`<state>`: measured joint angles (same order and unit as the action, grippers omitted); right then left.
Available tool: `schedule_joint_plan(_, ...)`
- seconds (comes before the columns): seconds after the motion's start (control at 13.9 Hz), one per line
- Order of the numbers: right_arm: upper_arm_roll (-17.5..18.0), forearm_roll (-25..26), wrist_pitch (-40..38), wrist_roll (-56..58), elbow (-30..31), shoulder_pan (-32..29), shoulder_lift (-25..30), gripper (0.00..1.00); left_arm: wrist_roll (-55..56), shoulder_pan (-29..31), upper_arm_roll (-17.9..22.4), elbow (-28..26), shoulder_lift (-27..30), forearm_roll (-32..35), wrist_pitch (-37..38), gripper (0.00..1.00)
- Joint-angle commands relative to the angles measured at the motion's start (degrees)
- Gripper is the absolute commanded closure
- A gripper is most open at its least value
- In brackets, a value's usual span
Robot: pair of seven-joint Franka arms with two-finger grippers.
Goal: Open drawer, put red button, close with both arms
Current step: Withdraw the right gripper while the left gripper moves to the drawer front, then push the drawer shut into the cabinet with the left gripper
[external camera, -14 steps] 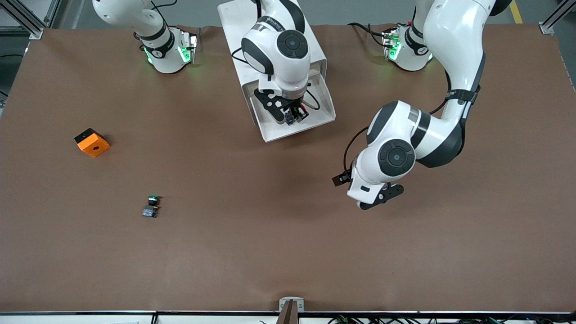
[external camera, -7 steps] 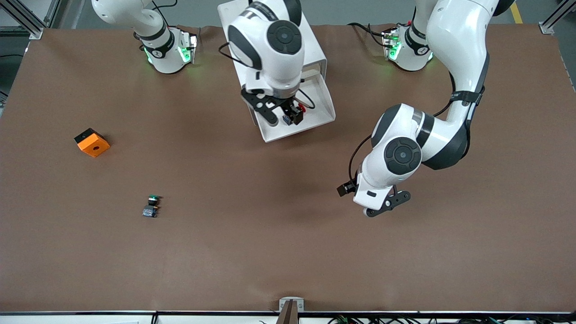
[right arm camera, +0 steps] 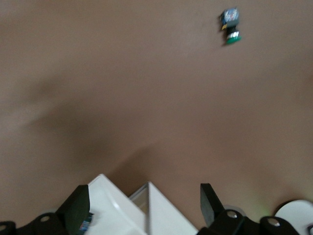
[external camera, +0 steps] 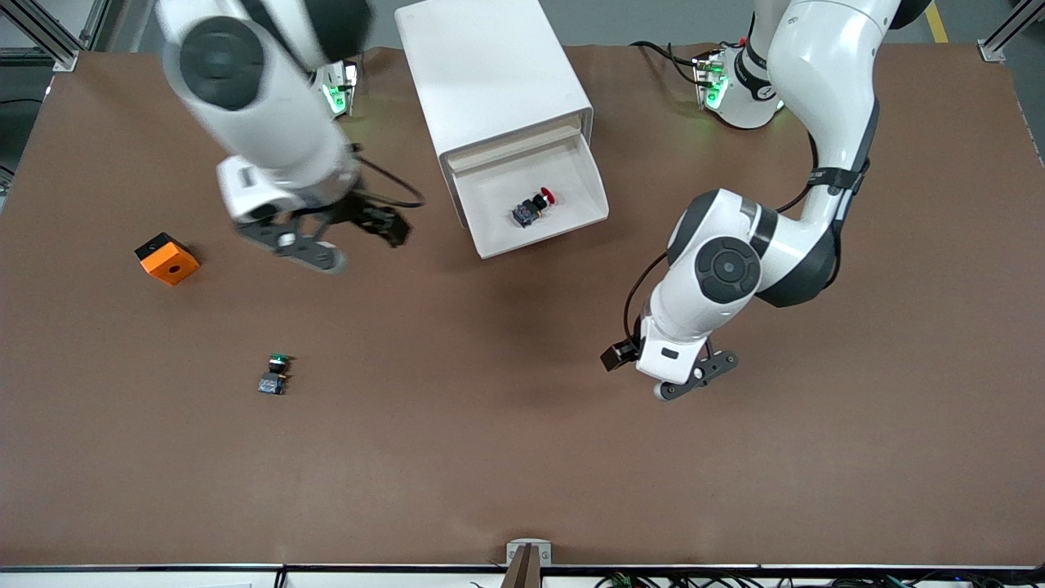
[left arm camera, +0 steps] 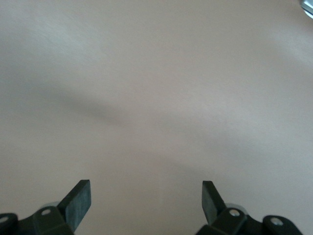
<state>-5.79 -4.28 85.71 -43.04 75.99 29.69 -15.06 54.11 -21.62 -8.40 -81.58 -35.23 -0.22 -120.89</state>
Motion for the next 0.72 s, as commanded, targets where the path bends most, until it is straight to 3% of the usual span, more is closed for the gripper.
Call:
schedule_joint_plan(0.0,0.26,1.20,-2.65,15.65,0.83,-7.34,1.43,0.00,2.93,-3.59,-0.22,-7.09,3.58,1.28,-2.95,0.00)
schedule_joint_plan(0.29,0.34,2.61,-4.67,36.94,0.83,-18.68,2.31,0.00,2.93,-8.25,-0.39,-11.57,6.66,1.45,-3.82,0.00)
schedule_joint_plan(0.5,0.26,2.87,-6.61,46.53,0.83,-24.58,2.31,0.00,3.02,-13.25,-0.39,-13.52,6.84,1.37,-3.91,0.00)
schedule_joint_plan(0.65,0.52,2.79,-6.61,47.17,0.83,-27.66,2.14,0.00,2.93,-14.76,-0.39,-13.61,5.96,1.45,-4.00,0.00)
